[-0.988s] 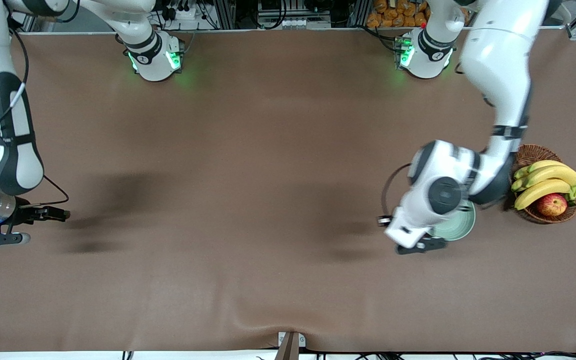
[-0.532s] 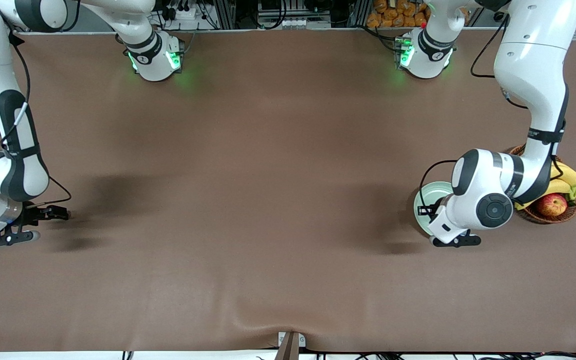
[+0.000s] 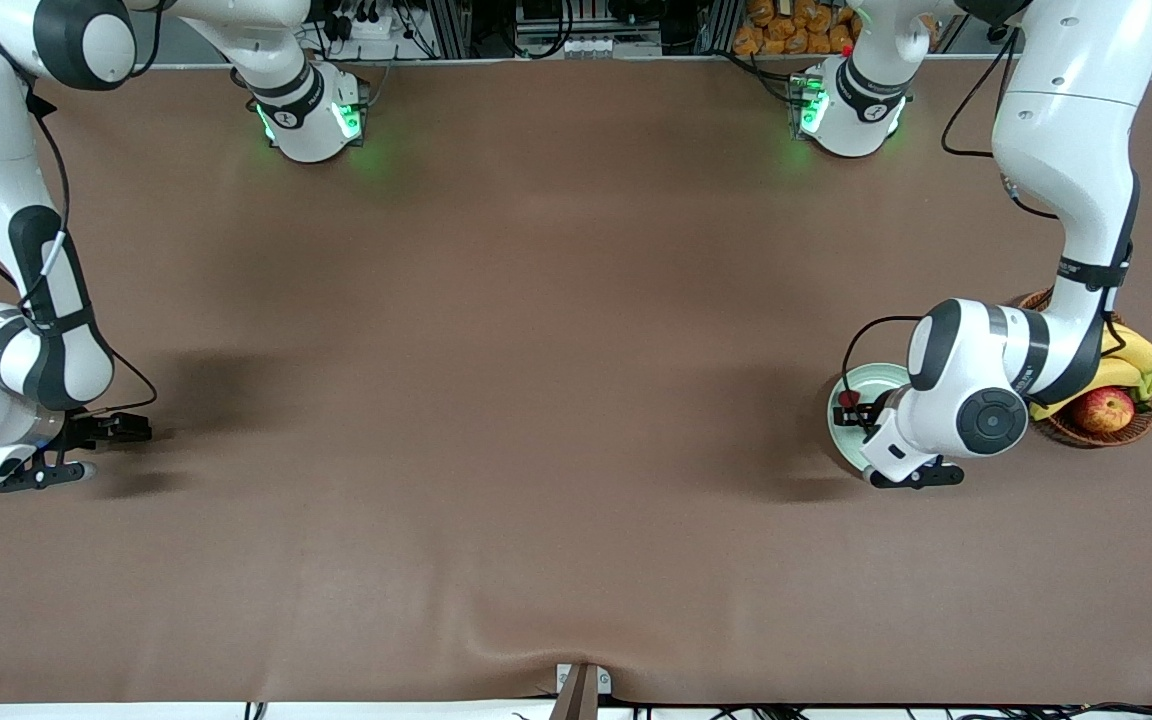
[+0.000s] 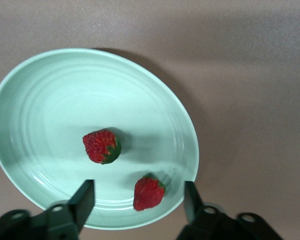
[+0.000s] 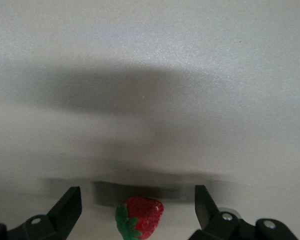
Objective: Collect all strawberries into plate
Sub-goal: 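Place the strawberry on the plate while the right gripper reaches the last one, then grasp the third strawberry with the right gripper while the left gripper withdraws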
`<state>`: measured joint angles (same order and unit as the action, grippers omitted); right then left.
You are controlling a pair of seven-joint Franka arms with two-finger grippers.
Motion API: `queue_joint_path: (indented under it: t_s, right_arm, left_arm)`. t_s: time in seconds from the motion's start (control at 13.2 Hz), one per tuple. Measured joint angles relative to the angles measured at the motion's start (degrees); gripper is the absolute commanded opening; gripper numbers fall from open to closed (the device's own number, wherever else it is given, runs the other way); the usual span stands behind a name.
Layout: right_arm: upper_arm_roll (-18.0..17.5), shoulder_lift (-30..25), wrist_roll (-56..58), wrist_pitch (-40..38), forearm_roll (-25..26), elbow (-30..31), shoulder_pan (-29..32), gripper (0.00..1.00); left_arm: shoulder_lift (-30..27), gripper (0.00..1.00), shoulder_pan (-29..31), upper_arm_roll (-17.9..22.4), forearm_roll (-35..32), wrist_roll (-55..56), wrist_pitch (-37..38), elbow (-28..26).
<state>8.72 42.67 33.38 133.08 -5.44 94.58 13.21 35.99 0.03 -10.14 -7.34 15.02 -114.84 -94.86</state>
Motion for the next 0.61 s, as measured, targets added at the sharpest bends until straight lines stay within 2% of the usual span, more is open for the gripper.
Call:
queue_joint_path:
  t_s: [0.61]
  right_arm:
    - [-0.03,0.07,0.14,-0.12,-0.1,0.02,0.04,1.0]
  left_arm:
    - [-6.33,1.0,0.31,-0.06,0.0,0.0,0.0,4.72]
